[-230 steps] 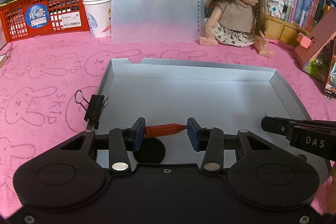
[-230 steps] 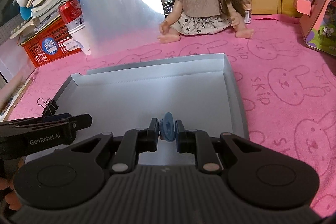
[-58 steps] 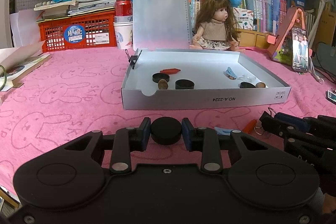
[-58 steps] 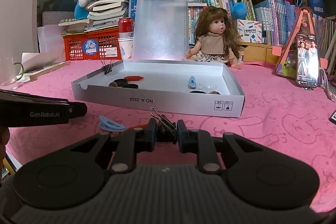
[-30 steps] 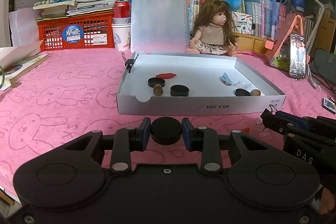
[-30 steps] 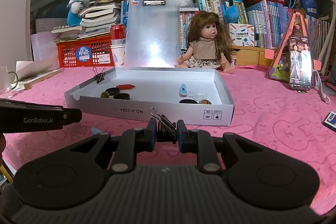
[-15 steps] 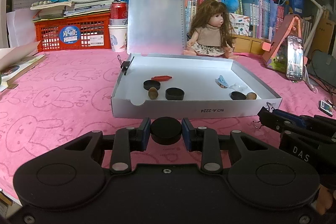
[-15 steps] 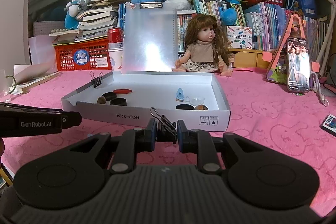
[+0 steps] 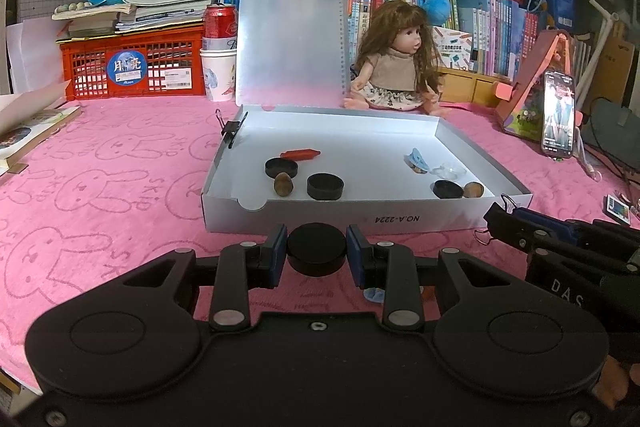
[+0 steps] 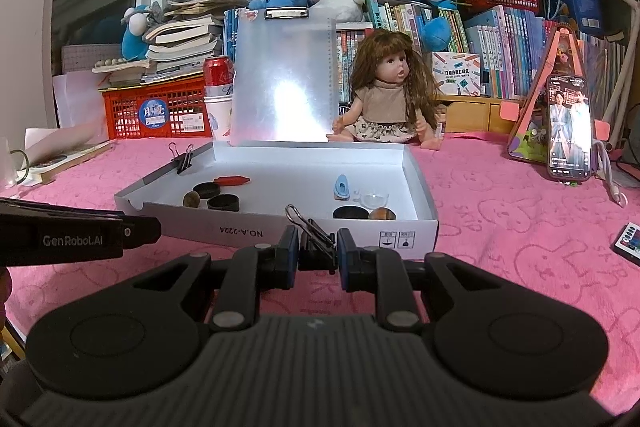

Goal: Organize rigid objects
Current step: 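Carry the black disc and binder clip over the white tray with both tools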

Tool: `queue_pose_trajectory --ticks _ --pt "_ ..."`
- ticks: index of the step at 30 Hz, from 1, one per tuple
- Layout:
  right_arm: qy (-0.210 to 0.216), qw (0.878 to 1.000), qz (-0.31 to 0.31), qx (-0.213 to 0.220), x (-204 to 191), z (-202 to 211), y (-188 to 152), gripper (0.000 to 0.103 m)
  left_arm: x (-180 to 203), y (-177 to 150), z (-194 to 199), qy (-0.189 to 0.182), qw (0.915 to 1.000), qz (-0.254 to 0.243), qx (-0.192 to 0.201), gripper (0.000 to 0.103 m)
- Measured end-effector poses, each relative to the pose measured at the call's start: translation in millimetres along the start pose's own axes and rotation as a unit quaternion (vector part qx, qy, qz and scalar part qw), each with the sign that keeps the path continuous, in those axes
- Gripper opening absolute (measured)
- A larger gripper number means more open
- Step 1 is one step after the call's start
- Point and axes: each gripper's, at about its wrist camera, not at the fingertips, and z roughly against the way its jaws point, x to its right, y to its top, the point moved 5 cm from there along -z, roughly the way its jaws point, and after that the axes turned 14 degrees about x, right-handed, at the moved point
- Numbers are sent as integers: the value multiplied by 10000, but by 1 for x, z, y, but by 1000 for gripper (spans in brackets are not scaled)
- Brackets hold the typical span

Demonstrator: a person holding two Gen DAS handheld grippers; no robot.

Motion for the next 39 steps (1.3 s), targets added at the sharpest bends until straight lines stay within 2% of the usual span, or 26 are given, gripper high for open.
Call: queue_pose_trajectory --ticks 18,39 --pt "-38 9999 -97 27 4 -19 14 24 4 21 -20 -40 9999 69 84 30" --pt "-274 9990 -342 50 23 -64 28 24 7 50 -79 83 9997 82 191 30"
